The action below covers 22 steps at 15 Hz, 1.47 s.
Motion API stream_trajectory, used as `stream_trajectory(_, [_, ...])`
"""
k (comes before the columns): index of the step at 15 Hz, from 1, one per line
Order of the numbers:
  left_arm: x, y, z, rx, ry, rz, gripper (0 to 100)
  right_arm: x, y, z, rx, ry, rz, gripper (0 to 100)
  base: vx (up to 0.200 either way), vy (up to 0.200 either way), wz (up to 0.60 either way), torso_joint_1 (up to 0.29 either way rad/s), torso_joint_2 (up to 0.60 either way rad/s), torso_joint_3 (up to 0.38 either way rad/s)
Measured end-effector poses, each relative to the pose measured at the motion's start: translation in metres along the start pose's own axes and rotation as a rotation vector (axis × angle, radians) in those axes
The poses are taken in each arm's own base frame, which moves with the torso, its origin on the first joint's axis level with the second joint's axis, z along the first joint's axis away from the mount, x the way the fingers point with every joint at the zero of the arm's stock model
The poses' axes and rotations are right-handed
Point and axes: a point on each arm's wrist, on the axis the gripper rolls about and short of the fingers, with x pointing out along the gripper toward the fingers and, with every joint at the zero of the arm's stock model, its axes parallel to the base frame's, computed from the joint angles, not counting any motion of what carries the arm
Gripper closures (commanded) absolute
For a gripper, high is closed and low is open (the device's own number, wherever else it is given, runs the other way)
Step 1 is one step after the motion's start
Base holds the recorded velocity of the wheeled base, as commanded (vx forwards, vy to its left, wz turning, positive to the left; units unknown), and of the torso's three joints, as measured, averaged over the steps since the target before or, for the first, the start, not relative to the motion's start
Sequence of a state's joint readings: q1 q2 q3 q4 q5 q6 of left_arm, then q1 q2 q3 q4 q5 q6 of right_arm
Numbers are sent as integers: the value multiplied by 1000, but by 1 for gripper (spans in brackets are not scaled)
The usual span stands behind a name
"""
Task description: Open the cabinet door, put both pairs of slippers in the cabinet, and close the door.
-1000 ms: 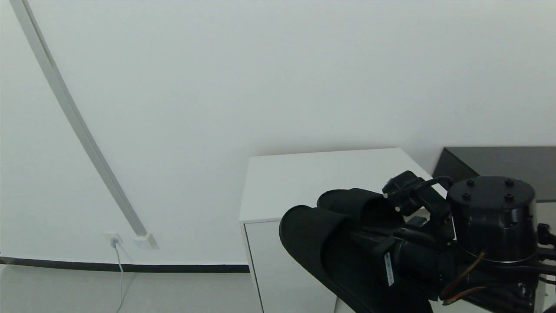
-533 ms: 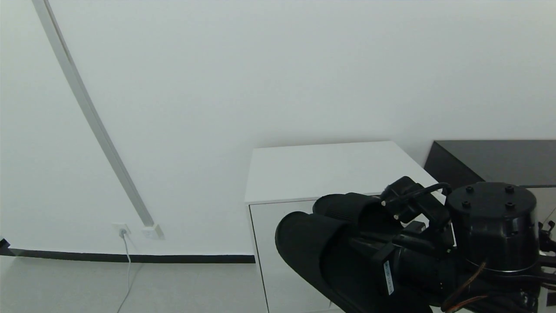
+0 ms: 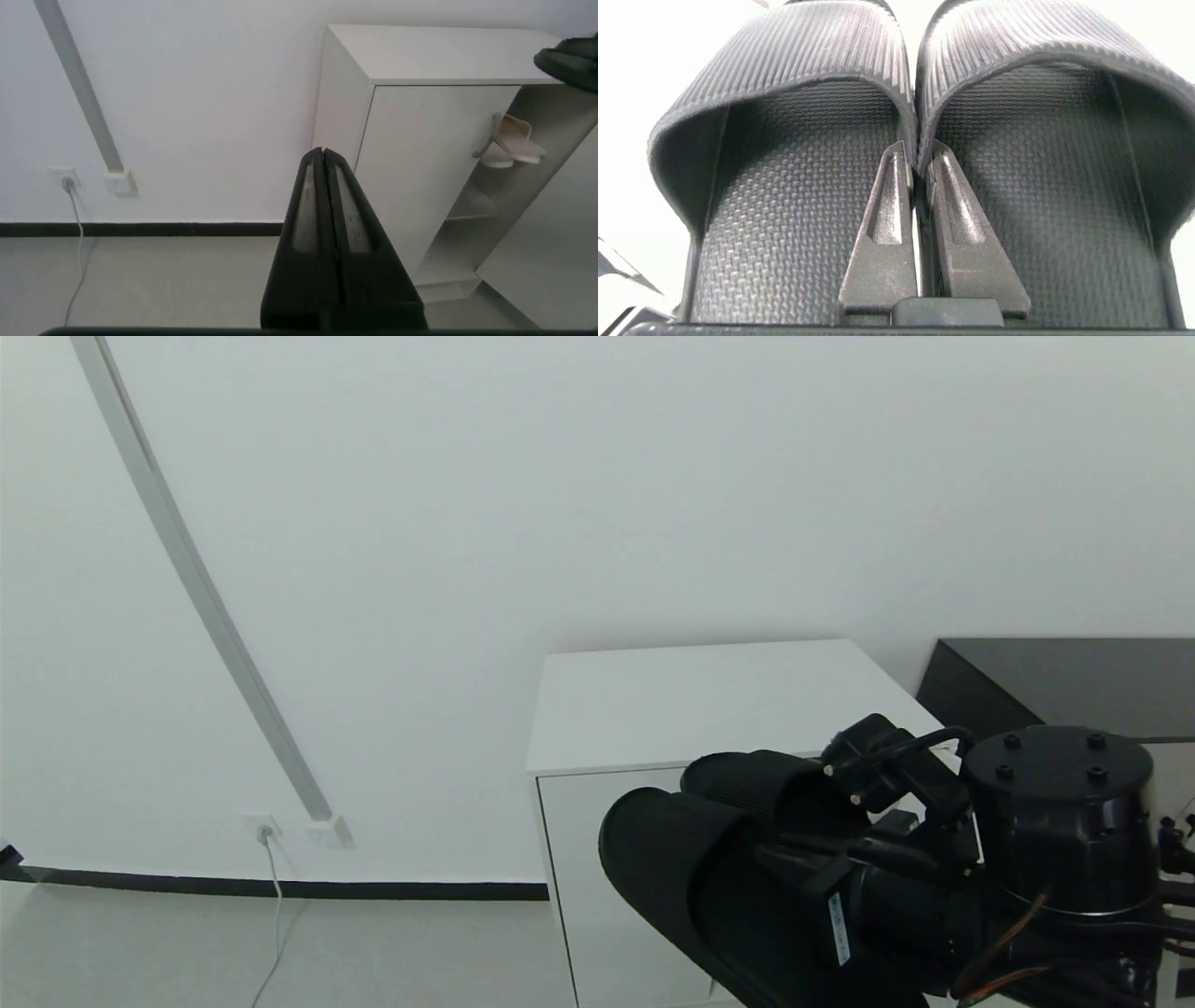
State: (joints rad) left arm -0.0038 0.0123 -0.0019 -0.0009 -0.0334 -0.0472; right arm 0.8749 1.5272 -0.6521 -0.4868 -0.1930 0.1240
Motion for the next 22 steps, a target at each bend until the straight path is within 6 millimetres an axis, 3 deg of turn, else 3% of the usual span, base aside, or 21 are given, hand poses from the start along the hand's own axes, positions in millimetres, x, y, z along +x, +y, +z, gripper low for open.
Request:
stream_trajectory(2, [0,0,0,-1,-5,1,100,0,0,0,1,0,-3,100,0,0,0,0,0,0])
stream_trajectory(19, [-1,0,0,0,-9,0,100,0,0,-2,-1,7,0,100,0,-200,0,5,3,1])
stream_trajectory(22, [-1,0,0,-1,-10,0,100,-1,-1,-2,5,-31,3,100,0,0,0,0,0,0])
